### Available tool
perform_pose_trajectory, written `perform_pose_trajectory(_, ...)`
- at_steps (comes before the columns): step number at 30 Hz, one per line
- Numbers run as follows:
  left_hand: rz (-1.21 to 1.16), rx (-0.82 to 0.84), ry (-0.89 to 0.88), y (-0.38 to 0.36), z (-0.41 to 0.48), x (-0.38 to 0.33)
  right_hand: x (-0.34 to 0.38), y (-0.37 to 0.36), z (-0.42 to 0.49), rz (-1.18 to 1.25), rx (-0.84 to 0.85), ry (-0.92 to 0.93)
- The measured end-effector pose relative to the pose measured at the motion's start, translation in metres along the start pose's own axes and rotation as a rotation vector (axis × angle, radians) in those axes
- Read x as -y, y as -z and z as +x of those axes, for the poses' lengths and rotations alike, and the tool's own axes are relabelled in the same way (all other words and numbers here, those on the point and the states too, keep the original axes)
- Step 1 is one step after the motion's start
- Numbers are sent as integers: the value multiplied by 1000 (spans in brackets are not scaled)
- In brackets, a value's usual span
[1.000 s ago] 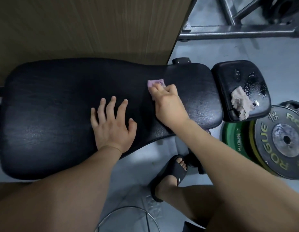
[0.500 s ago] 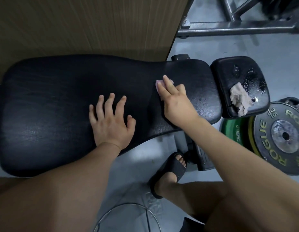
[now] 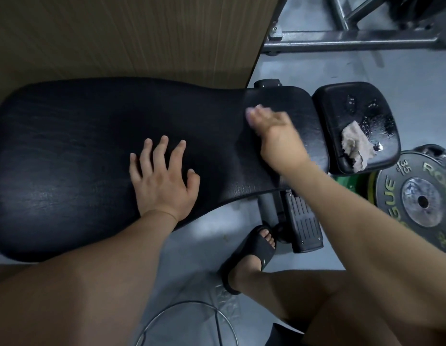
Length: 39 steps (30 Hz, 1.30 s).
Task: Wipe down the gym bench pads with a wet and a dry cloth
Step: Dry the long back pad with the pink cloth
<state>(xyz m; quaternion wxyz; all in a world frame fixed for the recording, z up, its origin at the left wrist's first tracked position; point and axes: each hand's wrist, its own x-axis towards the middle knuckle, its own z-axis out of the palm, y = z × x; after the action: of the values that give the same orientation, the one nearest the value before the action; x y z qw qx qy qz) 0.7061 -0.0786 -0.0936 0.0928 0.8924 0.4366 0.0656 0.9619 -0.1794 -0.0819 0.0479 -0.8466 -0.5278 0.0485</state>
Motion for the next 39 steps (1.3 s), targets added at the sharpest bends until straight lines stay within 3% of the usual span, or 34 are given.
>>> perform_pose_trajectory(2, 1, 4, 0, 0, 1, 0, -16, 11, 14, -66, 18, -184)
perform_pose_trajectory(4, 1, 8, 2, 1, 1, 0, -1, 16, 15, -52, -13, -255)
perform_pose_trajectory(8, 3, 8, 2, 1, 1, 0, 64, -8, -33, 100, -86, 29)
perform_pose_trajectory(10, 3, 7, 1, 0, 0, 0, 57, -9, -41, 147, -98, 108)
perform_pose_trajectory(14, 0, 8, -3, 1, 0, 0, 13, -6, -17, 75, -133, -184)
perform_pose_trajectory(16, -6, 10, 0, 2, 1, 0, 38, -2, -21, 106, -171, -227)
perform_pose_trajectory(19, -8, 13, -1, 2, 1, -1, 92, -4, -64, 180, -154, 54)
perform_pose_trajectory(22, -6, 7, 0, 1, 0, 0, 83, -5, -89, 182, -35, 278)
perform_pose_trajectory(23, -8, 7, 0, 1, -1, 0, 67, -6, -84, 156, -56, 247)
perform_pose_trajectory(27, -17, 6, -7, 2, 0, 0, 29, -5, -52, 141, -216, -198)
perform_pose_trajectory(29, -17, 5, -7, 2, 0, -1, 55, -9, -58, 160, -234, -207)
perform_pose_trajectory(32, -14, 7, -1, 2, 0, -1, 90, -11, -99, 186, -93, 83)
perform_pose_trajectory(34, -17, 1, -1, 2, -1, -1, 69, -7, -104, 174, -67, 145)
perform_pose_trajectory(37, -25, -2, -4, 2, -1, -1, 12, -4, -85, 114, -150, -175)
perform_pose_trajectory(39, -25, -2, -3, 2, 0, -1, 16, -3, -80, 115, -190, -322)
